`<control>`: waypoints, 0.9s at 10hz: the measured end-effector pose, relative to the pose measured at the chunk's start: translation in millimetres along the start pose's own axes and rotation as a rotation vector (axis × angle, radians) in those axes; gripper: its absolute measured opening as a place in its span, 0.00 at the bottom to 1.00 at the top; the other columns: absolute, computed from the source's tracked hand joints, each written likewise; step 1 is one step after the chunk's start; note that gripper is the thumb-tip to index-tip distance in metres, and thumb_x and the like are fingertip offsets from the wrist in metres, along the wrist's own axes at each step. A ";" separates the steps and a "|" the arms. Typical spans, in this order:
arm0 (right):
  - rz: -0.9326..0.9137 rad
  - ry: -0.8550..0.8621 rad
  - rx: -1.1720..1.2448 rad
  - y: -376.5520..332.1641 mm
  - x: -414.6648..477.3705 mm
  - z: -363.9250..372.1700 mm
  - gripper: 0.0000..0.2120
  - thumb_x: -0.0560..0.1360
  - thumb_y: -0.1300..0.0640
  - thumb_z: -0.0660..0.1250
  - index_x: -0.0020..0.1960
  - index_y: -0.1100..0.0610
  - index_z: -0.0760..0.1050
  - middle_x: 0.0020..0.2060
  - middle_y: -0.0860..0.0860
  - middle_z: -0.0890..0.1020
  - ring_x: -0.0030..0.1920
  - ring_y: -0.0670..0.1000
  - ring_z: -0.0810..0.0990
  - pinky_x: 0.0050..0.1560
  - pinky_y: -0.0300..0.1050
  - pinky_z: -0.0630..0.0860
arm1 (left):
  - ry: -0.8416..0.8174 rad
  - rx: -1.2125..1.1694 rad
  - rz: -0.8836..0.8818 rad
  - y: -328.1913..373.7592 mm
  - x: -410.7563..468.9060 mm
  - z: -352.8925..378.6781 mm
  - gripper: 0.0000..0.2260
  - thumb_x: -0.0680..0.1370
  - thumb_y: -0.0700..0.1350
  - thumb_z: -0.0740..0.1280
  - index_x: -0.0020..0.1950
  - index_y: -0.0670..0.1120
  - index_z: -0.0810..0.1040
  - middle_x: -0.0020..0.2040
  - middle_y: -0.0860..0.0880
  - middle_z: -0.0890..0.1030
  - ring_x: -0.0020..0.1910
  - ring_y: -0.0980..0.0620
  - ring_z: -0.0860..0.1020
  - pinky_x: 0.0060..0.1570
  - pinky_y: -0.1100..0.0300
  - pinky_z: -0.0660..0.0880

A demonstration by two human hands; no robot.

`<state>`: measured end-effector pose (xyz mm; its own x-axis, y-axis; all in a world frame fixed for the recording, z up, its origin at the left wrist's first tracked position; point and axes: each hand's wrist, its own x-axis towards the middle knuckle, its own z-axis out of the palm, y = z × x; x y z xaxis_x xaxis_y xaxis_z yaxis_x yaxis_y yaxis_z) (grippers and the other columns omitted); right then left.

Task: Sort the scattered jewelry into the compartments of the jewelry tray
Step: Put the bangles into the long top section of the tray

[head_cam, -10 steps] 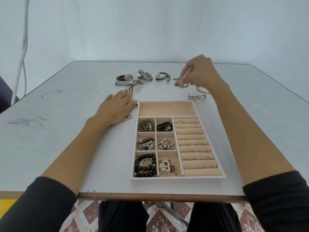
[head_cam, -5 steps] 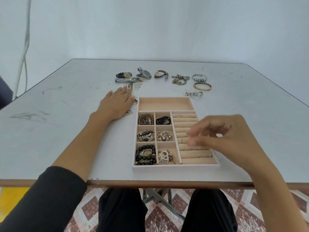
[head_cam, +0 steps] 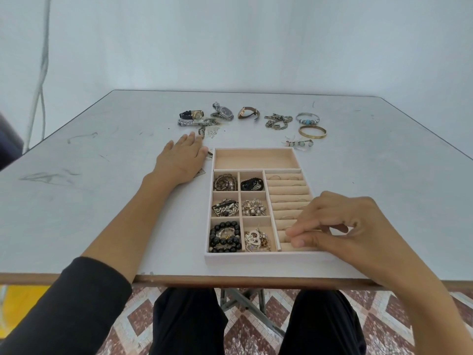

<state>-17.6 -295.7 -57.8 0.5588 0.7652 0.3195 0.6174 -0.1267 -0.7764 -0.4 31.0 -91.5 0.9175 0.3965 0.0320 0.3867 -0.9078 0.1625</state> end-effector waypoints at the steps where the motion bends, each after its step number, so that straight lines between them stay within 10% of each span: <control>1: 0.014 -0.033 -0.013 1.2 0.6 -0.8 0.07 0.64 0.46 0.76 0.40 0.45 0.86 0.38 0.45 0.83 0.42 0.50 0.79 0.42 0.32 0.71 | -0.003 -0.002 0.001 -0.1 -0.3 -0.4 0.23 0.84 0.51 0.43 0.79 0.46 0.49 0.79 0.48 0.48 0.78 0.51 0.47 0.75 0.51 0.44; 9: 0.062 0.065 -0.012 5.5 3.9 6.5 0.07 0.65 0.54 0.77 0.41 0.45 0.84 0.37 0.48 0.81 0.34 0.50 0.72 0.40 0.42 0.71 | -0.002 -0.009 0.013 -3.3 1.9 1.1 0.24 0.84 0.52 0.43 0.78 0.45 0.51 0.79 0.47 0.49 0.78 0.51 0.48 0.75 0.50 0.45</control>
<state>-15.6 -289.3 -64.4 0.6307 0.7132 0.3059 0.5871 -0.1808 -0.7891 0.2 34.7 -93.0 0.9226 0.3845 0.0317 0.3741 -0.9115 0.1710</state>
